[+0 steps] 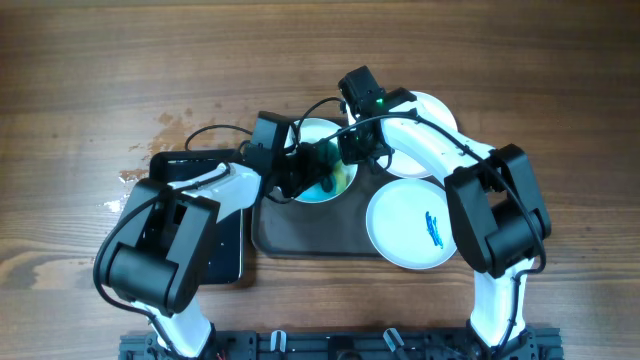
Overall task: Clean dirty plates on tray and stack at the side
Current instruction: 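Scrub the plate face with the sponge in the left gripper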
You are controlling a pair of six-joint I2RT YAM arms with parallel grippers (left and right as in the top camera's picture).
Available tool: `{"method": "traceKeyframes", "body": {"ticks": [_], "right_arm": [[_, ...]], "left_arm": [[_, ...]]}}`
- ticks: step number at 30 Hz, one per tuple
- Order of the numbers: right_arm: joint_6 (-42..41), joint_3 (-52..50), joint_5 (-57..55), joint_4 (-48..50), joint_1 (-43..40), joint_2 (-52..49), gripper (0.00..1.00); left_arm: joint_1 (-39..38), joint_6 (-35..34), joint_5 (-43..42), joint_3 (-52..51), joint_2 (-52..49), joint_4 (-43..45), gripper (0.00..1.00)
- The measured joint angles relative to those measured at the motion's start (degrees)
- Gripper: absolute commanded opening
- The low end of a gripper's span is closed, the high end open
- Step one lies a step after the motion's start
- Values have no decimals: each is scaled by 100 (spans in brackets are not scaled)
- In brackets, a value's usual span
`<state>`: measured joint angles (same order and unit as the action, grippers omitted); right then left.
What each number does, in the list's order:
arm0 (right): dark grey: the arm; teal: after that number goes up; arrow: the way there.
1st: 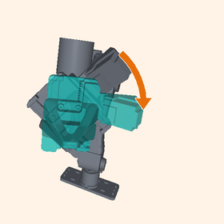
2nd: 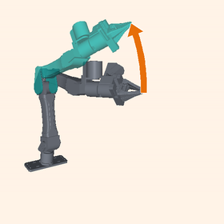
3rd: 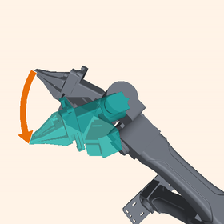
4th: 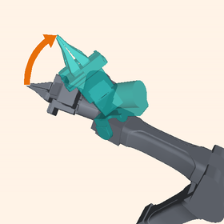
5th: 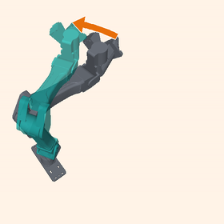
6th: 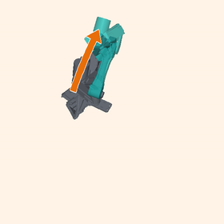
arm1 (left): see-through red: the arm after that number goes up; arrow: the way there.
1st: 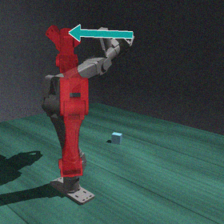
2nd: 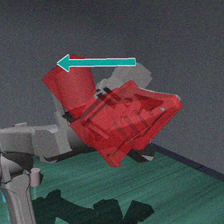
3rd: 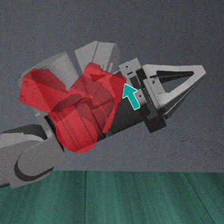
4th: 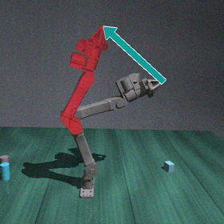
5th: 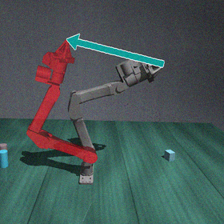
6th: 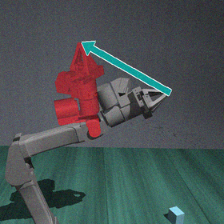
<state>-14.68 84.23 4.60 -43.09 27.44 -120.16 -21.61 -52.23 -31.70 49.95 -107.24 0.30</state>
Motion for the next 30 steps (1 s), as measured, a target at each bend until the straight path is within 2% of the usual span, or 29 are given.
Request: {"method": "traceKeyframes", "body": {"ticks": [5, 10, 14, 17, 20, 22, 27, 30], "right_arm": [[17, 0, 31, -13, 7, 0, 4], [66, 0, 46, -11, 7, 0, 4], [83, 0, 74, -7, 9, 0, 4], [83, 0, 157, 28, 42, 0, 4], [83, 0, 179, 52, 66, 0, 4], [83, 0, 181, 31, 66, 0, 4], [81, 4, 162, -59, 42, 7, 4], [83, 4, 122, -83, 7, 7, 4]], "left_arm": [[282, 452, 144, 144, 116, -935, 4], [555, 748, 715, 254, 308, -1740, 4], [581, 828, 1163, 267, 396, -1862, 4], [581, 850, 1797, 289, 466, -1888, 4], [581, 852, 2262, 289, 485, -1749, 4], [590, 960, 2273, 212, 487, -1399, 4], [743, 1235, 1515, -24, 278, -22, 4], [728, 1235, 1126, -28, 181, 212, 4]]}}
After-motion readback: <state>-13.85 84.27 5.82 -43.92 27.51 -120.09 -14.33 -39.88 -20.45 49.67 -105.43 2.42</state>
